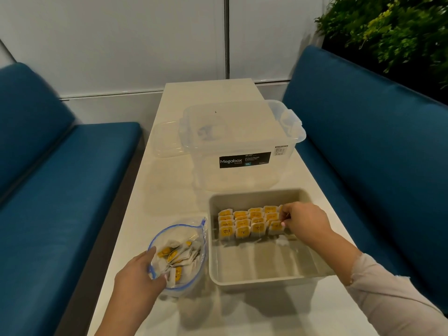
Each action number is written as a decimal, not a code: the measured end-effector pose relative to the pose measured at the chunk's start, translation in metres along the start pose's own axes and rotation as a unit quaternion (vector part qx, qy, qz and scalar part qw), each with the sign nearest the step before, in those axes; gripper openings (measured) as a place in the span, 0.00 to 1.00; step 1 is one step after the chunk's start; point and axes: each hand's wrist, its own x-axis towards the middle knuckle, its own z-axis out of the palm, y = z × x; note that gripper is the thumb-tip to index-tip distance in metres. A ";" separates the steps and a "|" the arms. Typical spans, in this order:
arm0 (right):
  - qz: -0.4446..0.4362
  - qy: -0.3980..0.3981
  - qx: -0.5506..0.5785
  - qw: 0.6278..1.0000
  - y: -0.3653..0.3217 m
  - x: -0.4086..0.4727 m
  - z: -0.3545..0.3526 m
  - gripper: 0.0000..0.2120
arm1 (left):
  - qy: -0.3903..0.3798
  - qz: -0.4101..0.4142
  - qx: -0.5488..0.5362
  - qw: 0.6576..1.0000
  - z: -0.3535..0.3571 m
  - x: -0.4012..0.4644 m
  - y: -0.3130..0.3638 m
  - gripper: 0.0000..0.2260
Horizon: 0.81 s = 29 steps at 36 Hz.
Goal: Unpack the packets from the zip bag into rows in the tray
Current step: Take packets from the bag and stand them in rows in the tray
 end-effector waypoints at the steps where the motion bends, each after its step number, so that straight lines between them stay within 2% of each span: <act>1: 0.000 -0.001 -0.004 1.000 0.000 0.000 0.001 0.05 | 0.000 0.000 -0.001 1.000 0.000 0.000 0.000 0.29; 13: -0.028 0.004 -0.032 0.999 -0.005 -0.005 0.003 0.06 | -0.004 0.006 0.002 1.000 0.001 0.000 0.001 0.29; 20: -0.024 0.044 -0.023 0.999 -0.013 -0.010 -0.008 0.09 | 0.006 0.010 -0.023 1.000 0.003 0.000 0.002 0.29; 25: -0.083 0.070 0.064 0.992 -0.057 -0.025 -0.026 0.08 | 0.012 0.017 -0.045 0.999 0.005 -0.001 0.000 0.29; 29: -0.179 0.038 0.092 0.979 -0.110 -0.042 -0.029 0.09 | 0.021 0.037 -0.047 0.998 0.004 -0.004 0.000 0.25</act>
